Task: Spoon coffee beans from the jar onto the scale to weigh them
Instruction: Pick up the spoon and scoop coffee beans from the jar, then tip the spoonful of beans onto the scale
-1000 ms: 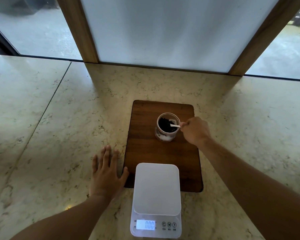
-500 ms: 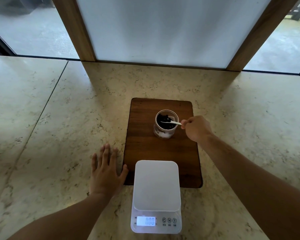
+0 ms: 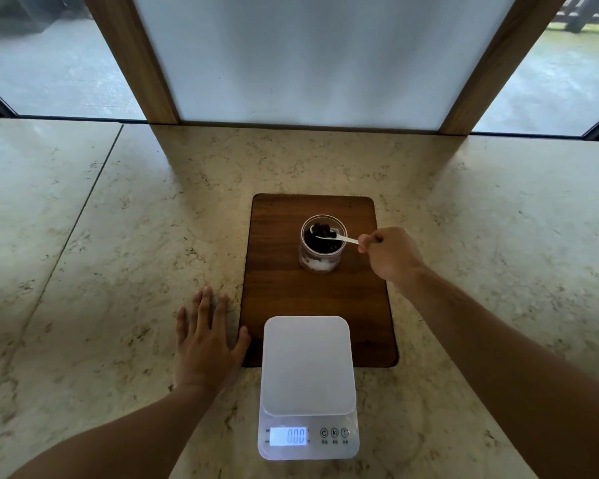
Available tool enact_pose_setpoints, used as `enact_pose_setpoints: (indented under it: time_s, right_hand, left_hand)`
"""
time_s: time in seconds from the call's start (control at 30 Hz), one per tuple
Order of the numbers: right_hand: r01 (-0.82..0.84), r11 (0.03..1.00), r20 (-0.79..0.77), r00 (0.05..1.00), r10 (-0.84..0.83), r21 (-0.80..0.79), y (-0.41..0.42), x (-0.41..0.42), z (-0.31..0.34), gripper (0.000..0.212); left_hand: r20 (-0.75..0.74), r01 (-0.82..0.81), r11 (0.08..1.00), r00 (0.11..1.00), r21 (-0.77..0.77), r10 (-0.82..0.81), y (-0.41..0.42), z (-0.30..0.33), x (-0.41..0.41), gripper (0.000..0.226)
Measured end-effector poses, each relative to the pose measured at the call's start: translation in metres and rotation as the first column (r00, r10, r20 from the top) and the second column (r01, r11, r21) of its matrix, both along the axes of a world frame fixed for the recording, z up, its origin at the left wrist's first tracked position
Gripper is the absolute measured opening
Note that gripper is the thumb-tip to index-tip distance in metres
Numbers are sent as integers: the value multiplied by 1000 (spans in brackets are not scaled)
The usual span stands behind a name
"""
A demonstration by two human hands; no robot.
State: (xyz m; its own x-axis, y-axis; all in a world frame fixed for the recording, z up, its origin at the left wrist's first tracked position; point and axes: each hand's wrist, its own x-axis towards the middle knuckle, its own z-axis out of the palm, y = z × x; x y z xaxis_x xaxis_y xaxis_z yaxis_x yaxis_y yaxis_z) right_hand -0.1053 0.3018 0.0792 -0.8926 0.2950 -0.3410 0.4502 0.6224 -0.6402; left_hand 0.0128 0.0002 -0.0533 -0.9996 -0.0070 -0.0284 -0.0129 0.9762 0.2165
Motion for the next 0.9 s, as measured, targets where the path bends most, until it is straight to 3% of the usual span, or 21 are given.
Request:
enact_pose_setpoints:
  time_s: [0.33,0.53,0.63,0.9]
  right_hand:
    - [-91,991,-53,995,86,-96,-7,28,14,31]
    - [-187,980,-68,981,182,-72,-6,62,12,29]
    - [-233,972,-47,971,233,-8,-4,86,2,29]
    - [-255,963,81,962,262,-86,1,145,-36,26]
  left_hand:
    - [8,-6,1000,1000,1,6,1,4,-1,81]
    - [1,-5,1000,1000,3,5,3,5,-4,81]
    - [-2,-7,1000,1000,-7,7,2,4,-2,81]
    - [11,-20,1000,1000,11,19,3,4,0,81]
